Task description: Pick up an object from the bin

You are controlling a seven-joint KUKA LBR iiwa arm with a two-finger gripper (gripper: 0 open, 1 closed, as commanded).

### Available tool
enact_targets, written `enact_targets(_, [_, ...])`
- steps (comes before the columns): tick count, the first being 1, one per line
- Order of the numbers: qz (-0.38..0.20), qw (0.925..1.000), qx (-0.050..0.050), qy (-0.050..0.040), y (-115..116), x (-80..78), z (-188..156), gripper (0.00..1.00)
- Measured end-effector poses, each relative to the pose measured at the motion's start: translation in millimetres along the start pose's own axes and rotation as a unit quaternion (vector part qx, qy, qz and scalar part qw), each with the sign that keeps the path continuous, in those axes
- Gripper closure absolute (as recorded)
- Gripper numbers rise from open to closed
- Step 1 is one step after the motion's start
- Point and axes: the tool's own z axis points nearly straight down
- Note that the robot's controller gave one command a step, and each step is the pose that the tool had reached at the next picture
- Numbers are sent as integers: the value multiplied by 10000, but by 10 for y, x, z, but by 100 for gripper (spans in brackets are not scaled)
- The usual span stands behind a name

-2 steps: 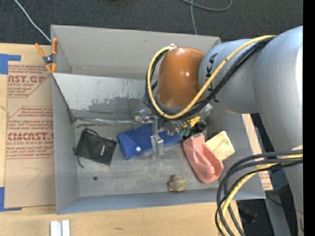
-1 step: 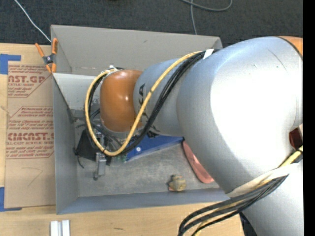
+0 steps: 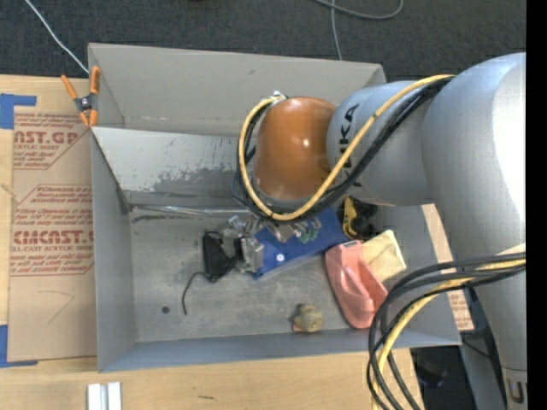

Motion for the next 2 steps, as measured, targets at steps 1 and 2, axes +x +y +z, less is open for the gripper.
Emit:
enact_targets(1, [-9,10000,11,4,13,-3,-1,100])
enact_targets(2, [-13,10000,7,4,19,0,-29,100])
